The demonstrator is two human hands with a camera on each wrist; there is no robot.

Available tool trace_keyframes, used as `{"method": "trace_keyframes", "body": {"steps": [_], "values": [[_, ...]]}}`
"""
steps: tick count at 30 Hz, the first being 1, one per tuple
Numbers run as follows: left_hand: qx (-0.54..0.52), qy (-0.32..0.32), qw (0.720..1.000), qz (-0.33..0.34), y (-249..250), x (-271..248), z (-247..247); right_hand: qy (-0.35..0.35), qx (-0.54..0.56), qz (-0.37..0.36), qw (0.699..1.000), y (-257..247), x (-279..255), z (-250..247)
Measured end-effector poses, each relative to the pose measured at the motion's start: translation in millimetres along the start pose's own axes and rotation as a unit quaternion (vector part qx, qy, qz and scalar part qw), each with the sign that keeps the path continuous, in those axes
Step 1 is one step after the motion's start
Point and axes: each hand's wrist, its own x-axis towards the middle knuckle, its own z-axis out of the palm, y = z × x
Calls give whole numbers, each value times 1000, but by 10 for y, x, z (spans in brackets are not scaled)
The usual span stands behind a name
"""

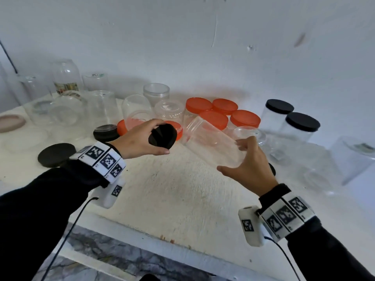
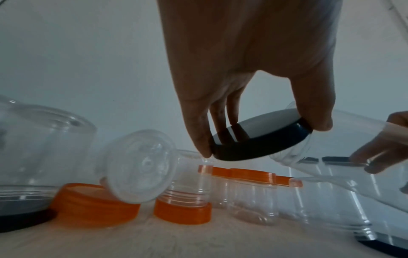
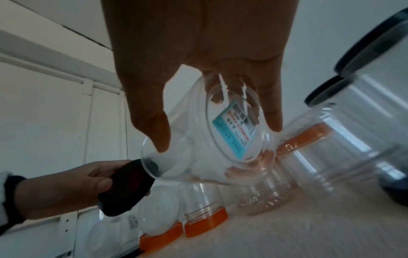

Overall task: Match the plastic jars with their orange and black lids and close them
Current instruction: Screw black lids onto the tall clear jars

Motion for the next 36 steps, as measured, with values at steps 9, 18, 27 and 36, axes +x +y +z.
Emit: {"method": "trace_keyframes", "body": {"steps": [9,18,27,36], "values": [[-2,-12,998,61,236,265,257,-24,26,84,996,276,-237,-154],[-38,-22,996,74,428,426,471,-36,26,111,993,447,-382,-270],[-57,-13,993,98,624,546,632,-45,64,127,989,559,-419,-289],[-117,-43,977,172,897,586,739,-99,125,138,978,655,-526,-388]]}}
